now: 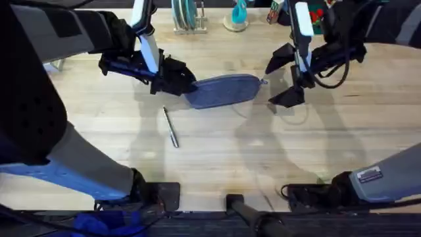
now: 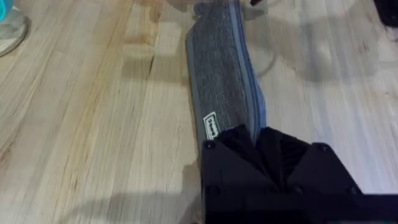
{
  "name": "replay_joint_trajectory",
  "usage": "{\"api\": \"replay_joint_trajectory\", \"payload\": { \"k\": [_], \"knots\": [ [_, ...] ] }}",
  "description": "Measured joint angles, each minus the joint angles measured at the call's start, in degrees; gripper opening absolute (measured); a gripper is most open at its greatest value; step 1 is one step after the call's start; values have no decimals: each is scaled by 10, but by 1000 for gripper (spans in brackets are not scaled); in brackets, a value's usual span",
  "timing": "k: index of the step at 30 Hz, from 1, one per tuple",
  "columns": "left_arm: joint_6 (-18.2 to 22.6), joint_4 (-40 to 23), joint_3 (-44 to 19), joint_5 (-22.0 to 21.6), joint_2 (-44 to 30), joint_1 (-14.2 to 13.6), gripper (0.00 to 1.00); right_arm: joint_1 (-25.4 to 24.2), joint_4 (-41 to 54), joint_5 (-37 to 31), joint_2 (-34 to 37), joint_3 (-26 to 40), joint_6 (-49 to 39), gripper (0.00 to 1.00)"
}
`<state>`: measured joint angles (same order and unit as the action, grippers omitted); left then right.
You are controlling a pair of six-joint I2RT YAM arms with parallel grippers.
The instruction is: Unzip the bag, pick up the pens from the table one at a time and place them inside, then zip the bag closed.
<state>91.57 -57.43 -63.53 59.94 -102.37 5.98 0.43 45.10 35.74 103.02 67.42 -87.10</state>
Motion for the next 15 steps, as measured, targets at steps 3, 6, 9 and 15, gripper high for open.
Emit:
{"api": "replay_joint_trajectory", "payload": {
  "k": [3,6,9,15],
  "knots": [
    [0,0,0,0,0,0,42,-6,0,6,6,0,-17,996],
    [0,0,0,0,0,0,42,-7,0,13,14,2,-36,996],
    [0,0,0,0,0,0,42,-7,-5,16,28,3,-57,993],
    [0,-8,0,0,0,0,42,-7,-39,18,44,3,-75,992]
  ]
}}
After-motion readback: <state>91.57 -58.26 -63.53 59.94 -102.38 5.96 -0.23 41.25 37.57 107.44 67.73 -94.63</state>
